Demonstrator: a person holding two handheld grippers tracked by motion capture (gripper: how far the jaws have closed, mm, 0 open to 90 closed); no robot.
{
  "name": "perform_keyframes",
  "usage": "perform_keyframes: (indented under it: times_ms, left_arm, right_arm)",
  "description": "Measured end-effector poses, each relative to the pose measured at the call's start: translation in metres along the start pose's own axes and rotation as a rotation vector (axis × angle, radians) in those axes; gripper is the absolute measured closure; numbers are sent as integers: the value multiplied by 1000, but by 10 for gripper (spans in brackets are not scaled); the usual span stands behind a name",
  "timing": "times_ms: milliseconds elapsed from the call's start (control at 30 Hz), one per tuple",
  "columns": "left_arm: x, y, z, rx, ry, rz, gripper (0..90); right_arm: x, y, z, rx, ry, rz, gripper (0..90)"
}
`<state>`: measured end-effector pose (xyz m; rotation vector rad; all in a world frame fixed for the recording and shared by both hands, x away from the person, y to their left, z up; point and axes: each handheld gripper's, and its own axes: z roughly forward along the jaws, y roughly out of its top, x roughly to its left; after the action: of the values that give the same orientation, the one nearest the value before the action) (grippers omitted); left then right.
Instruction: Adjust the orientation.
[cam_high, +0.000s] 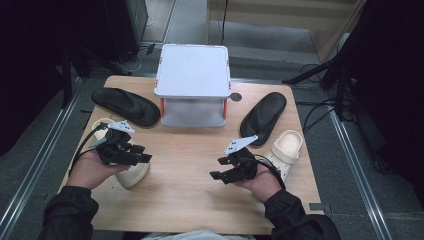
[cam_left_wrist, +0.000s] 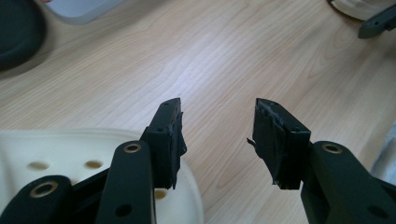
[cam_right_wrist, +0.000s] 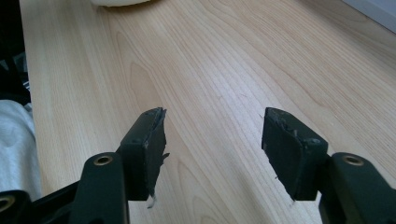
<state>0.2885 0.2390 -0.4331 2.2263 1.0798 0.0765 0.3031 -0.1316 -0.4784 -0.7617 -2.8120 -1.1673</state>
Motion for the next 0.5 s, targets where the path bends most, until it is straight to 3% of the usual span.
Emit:
perform_keyframes:
  times_ms: [233,333,500]
  left_arm:
    - [19,-5,-19,-26,57,-44,524]
    - [29,-7,-26,-22,106,-67,525]
    - [47,-8,-36,-14,149,-96,525]
  right_arm:
    - [1,1,3,13,1,-6,406]
    - [2,1,4,20,-1,-16,407]
    - [2,1,6,28,-4,-12,407]
